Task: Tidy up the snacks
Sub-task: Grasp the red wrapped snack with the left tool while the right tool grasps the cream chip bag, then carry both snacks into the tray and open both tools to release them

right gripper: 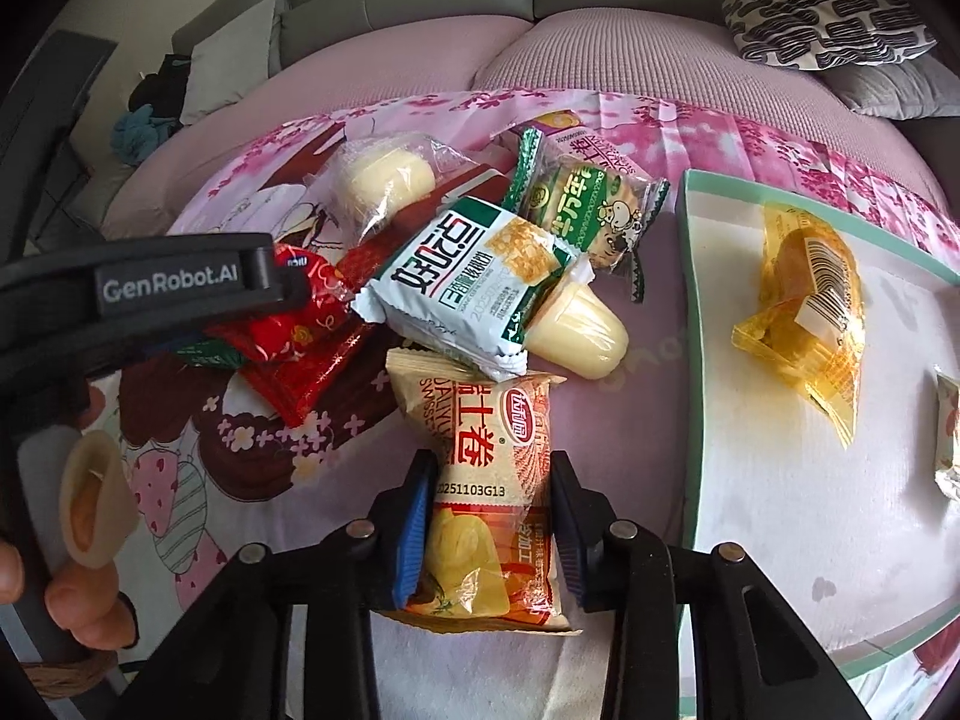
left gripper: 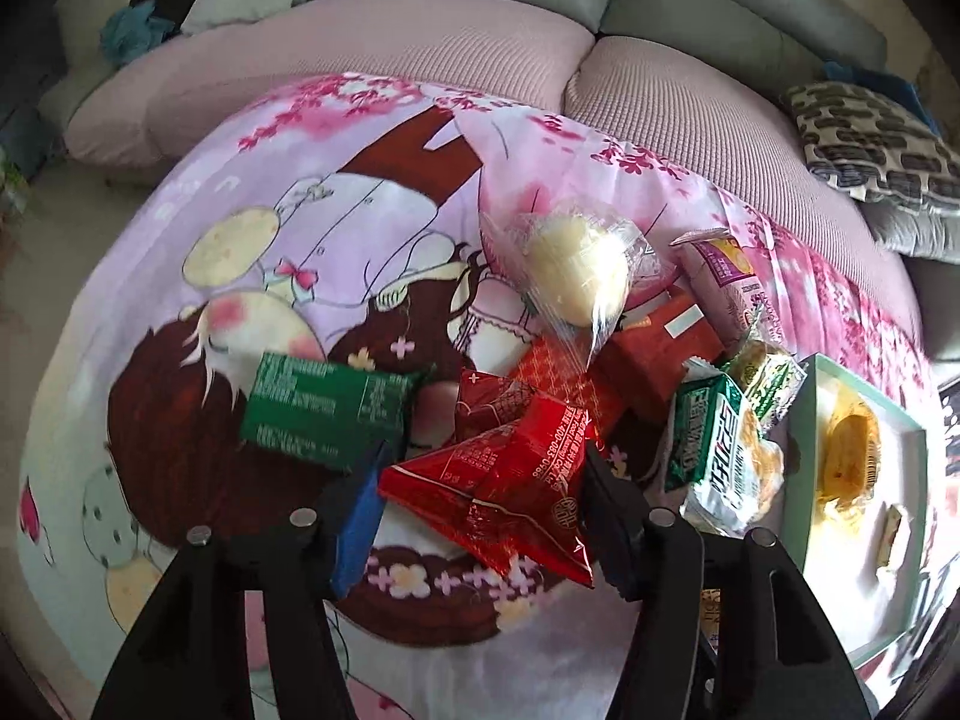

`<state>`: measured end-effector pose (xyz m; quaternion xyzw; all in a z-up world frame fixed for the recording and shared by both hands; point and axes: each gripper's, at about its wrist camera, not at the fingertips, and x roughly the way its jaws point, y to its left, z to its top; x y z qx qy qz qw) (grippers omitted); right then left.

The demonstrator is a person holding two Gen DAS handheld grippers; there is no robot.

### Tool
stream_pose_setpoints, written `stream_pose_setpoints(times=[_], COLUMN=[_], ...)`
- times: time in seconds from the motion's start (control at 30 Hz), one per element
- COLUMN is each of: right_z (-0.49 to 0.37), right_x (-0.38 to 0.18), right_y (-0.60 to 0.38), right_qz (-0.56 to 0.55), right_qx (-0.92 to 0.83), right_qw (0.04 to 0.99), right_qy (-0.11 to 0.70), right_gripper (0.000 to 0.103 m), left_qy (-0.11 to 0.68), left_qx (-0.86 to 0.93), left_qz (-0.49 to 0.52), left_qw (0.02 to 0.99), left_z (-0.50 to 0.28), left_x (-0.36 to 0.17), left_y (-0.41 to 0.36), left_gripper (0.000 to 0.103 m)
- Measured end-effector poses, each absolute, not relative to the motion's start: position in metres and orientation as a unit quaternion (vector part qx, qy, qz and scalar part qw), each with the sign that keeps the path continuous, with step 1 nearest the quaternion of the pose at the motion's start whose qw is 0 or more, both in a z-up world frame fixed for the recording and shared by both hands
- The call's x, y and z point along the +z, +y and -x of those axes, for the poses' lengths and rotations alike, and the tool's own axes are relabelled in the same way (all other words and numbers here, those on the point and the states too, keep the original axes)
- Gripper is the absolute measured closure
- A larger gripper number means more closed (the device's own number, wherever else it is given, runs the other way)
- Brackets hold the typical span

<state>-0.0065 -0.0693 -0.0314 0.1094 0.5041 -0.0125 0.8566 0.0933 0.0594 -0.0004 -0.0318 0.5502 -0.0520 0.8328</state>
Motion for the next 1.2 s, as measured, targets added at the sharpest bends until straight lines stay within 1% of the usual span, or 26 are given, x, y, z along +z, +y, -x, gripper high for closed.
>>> stream_pose_setpoints(times=[0.3,0.53,0.67,0.97,1.2], right_z=[0.022,0.038,0.039,0.044,0.059], right_x=[-0.014,0.011,0.017,0.02,0.024], right_y=[-0.075,-0.078,-0.081,-0.111,-0.173], right_qz=[-0.128,-0.137,-0.138,-0.162,-0.199], right_qx=[0.004,0.009,0.005,-0.03,-0.109], right_qw=[0.862,0.878,0.88,0.879,0.872], right_qy=[0.49,0.459,0.454,0.447,0.434], right_gripper=[0.065,0.065,0.065,0.065,0.065], left_qy=[0.533,0.514,0.504,0.494,0.491], left_qx=[-0.049,-0.06,-0.065,-0.085,-0.139], left_qz=[0.057,0.061,0.057,0.046,0.018], left_qw=[0.843,0.854,0.86,0.864,0.86], left_z=[-0.079,-0.071,-0.066,-0.056,-0.041], left_x=[0.018,0.036,0.045,0.054,0.058], left_y=[0.07,0.066,0.06,0.031,-0.015], left_gripper=[0.041,0.041,0.041,0.041,0.041])
